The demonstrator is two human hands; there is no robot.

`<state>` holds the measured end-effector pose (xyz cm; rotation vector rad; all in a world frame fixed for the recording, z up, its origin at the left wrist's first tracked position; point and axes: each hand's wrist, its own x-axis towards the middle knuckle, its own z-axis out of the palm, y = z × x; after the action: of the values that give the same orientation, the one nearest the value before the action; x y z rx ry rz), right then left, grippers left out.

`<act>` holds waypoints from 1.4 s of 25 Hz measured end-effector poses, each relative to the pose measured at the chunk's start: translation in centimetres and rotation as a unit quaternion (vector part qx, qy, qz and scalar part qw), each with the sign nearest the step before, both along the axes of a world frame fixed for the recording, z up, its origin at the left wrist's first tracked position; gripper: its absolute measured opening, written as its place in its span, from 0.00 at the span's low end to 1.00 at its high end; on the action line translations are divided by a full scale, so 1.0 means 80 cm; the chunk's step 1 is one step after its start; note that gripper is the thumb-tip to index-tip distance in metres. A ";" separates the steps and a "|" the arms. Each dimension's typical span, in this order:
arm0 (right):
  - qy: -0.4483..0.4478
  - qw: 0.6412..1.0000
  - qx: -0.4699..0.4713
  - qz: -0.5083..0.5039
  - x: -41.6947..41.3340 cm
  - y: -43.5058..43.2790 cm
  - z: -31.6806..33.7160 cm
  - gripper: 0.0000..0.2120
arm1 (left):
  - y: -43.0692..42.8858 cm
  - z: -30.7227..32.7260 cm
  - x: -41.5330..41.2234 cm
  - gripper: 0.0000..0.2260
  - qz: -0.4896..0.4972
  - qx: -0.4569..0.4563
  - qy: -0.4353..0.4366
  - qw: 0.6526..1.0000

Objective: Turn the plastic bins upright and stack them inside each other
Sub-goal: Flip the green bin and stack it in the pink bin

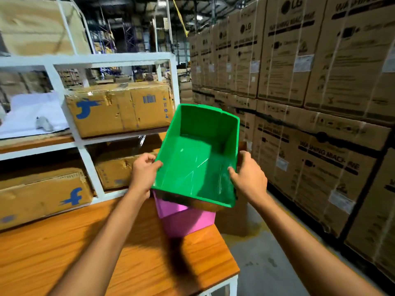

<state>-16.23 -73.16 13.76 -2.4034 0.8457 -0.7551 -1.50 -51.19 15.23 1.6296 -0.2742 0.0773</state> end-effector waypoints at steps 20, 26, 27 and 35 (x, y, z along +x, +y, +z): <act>0.116 0.932 -0.226 0.258 0.137 -0.134 0.071 0.11 | -0.034 0.084 0.049 0.25 0.128 0.516 -0.206 0.821; 0.058 0.980 0.046 0.184 0.164 -0.116 0.045 0.14 | -0.082 0.024 0.018 0.28 0.256 0.235 -0.087 0.934; 0.056 0.981 0.055 0.179 0.164 -0.109 0.042 0.14 | -0.087 0.014 0.019 0.29 0.242 0.162 -0.021 0.956; 0.088 0.969 0.145 0.178 0.178 -0.088 -0.032 0.16 | -0.071 -0.049 0.010 0.15 0.201 0.044 0.087 0.975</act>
<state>-2.02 -80.23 11.20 -2.2855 0.5211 -0.2618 -0.74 -56.89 11.31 1.7486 0.1936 0.2312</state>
